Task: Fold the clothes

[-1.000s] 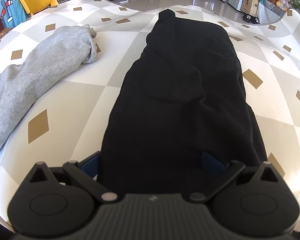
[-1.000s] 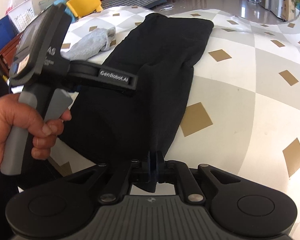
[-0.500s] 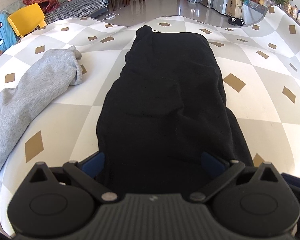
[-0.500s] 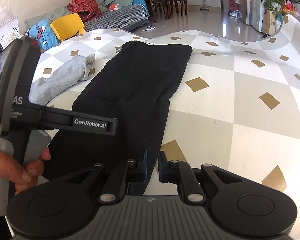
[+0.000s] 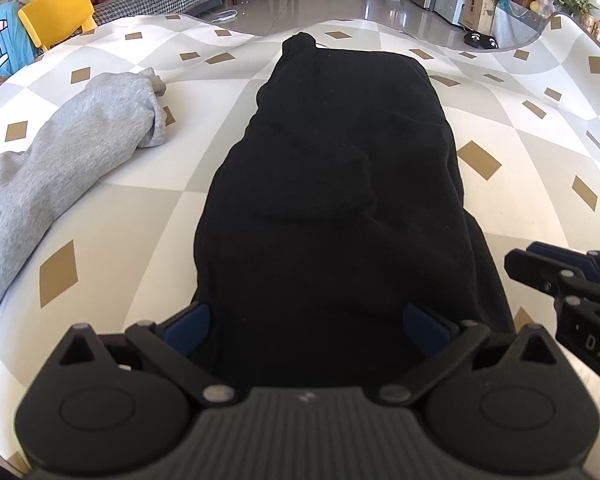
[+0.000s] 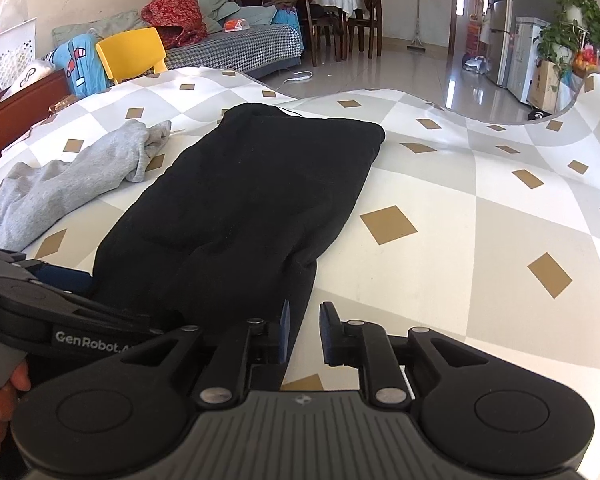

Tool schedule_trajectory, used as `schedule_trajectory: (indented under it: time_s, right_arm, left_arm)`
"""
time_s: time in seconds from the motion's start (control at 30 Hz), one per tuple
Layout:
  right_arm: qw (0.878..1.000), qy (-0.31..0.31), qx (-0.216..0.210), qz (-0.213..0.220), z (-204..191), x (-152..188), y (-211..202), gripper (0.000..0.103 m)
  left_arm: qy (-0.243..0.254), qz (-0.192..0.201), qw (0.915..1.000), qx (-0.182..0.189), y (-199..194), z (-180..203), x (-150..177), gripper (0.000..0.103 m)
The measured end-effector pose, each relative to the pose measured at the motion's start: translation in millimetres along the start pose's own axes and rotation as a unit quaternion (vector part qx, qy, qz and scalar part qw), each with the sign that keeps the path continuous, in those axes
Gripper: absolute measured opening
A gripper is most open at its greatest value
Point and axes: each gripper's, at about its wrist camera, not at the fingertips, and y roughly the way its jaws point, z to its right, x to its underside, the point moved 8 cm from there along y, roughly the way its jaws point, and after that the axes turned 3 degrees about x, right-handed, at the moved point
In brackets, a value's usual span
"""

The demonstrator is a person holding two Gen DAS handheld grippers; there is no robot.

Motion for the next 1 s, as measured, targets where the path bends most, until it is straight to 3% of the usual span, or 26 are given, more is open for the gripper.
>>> schedule_trajectory:
  time_s: [0.8, 1.0]
  right_arm:
    - [0.997, -0.076, -0.019, 0.01, -11.0, -13.4, 44.1, 0.025]
    - [0.998, -0.062, -0.012, 0.006, -9.4, -9.0, 48.7, 0.005]
  left_arm:
    - [-0.027, -0.008, 0.9993, 0.024, -0.5, -6.3, -1.7, 0.103]
    - [-0.027, -0.009, 0.9993, 0.024, 0.6, -6.5, -1.6, 0.103]
